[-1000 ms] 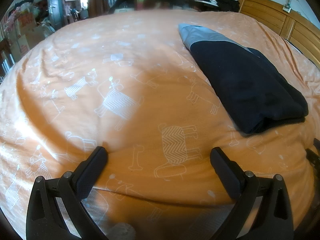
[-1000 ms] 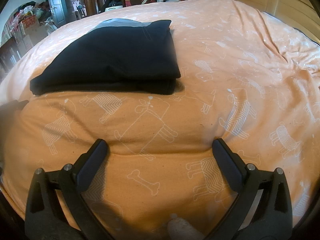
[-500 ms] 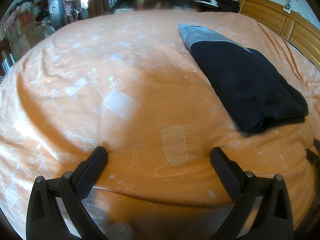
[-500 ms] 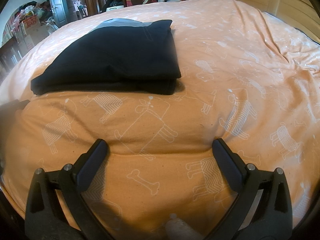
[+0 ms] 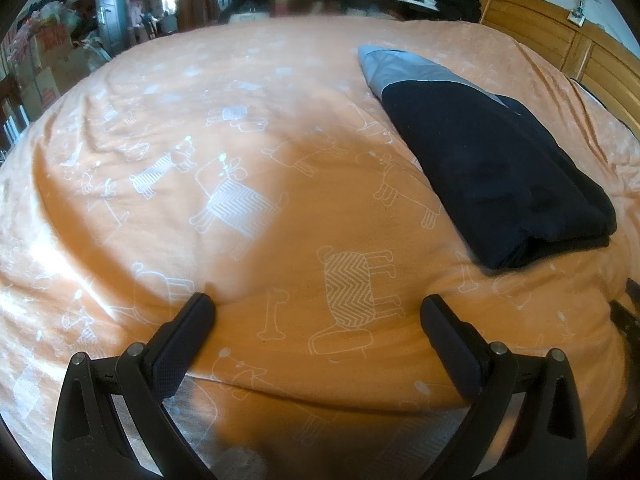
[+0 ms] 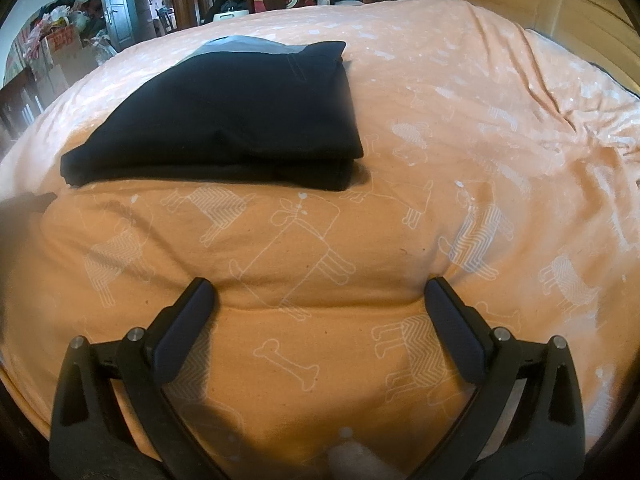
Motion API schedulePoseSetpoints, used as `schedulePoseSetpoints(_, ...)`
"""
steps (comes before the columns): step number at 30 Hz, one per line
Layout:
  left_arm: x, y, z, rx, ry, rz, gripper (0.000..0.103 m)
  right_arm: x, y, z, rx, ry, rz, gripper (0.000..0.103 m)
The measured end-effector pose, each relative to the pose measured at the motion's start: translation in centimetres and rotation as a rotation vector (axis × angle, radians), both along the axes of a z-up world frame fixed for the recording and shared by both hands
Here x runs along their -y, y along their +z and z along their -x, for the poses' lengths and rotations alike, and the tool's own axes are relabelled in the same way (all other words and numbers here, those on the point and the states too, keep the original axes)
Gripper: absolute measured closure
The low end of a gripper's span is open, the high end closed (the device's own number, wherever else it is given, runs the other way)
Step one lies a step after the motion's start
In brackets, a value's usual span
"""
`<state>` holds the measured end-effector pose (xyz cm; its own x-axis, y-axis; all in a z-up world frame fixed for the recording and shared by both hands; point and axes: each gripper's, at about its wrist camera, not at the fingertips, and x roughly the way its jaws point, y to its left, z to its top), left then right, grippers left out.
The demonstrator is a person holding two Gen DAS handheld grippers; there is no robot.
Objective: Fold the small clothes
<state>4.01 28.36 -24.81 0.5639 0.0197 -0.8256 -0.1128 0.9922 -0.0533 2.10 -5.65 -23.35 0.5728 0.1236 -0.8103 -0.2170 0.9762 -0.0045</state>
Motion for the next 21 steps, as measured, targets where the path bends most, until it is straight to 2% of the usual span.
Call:
schedulePoseSetpoints(4, 0.1, 1.9, 0.2, 0.020, 0.032, -0.032, 0.000, -0.2, 1.3, -0.5, -0.033, 0.014, -0.013, 0.000)
schedulePoseSetpoints(8, 0.6, 6.8, 1.2, 0.122, 0.035, -0.031, 0.000, -0.9, 6.4, -0.2, 0.030, 0.070, -0.060, 0.000)
schedulePoseSetpoints(10, 1.1, 10.6, 1.8, 0.200, 0.026, -0.031, 0.000, -1.3, 10.2, 0.3, 0.096, 0.089, -0.085, 0.000)
schedulePoseSetpoints(12, 1.5, 14.6, 2.7, 0.288, 0.016, -0.021, 0.000, -1.6, 15.4, 1.3, 0.195, 0.106, -0.117, 0.000)
schedulePoseSetpoints(14, 2.2, 20.1, 4.4, 0.418, 0.004, -0.026, 0.000, -1.8, 19.9, 2.6, 0.293, 0.117, -0.143, 0.000)
schedulePoseSetpoints(18, 3.4, 29.7, 9.1, 0.663, 0.026, -0.051, 0.000, -1.1, 29.1, 8.1, 0.567, 0.082, -0.223, 0.000)
schedulePoseSetpoints(19, 3.5, 30.9, 10.0, 0.697, 0.022, -0.026, 0.000, -0.8, 30.0, 8.8, 0.609, 0.063, -0.229, 0.000)
schedulePoseSetpoints(20, 3.3, 32.0, 10.9, 0.725, 0.002, 0.046, 0.000, -0.6, 30.8, 9.7, 0.648, 0.027, -0.226, 0.000)
schedulePoseSetpoints(21, 3.0, 32.4, 11.3, 0.728, -0.026, 0.140, 0.000, -0.5, 31.0, 9.8, 0.648, -0.003, -0.218, 0.000)
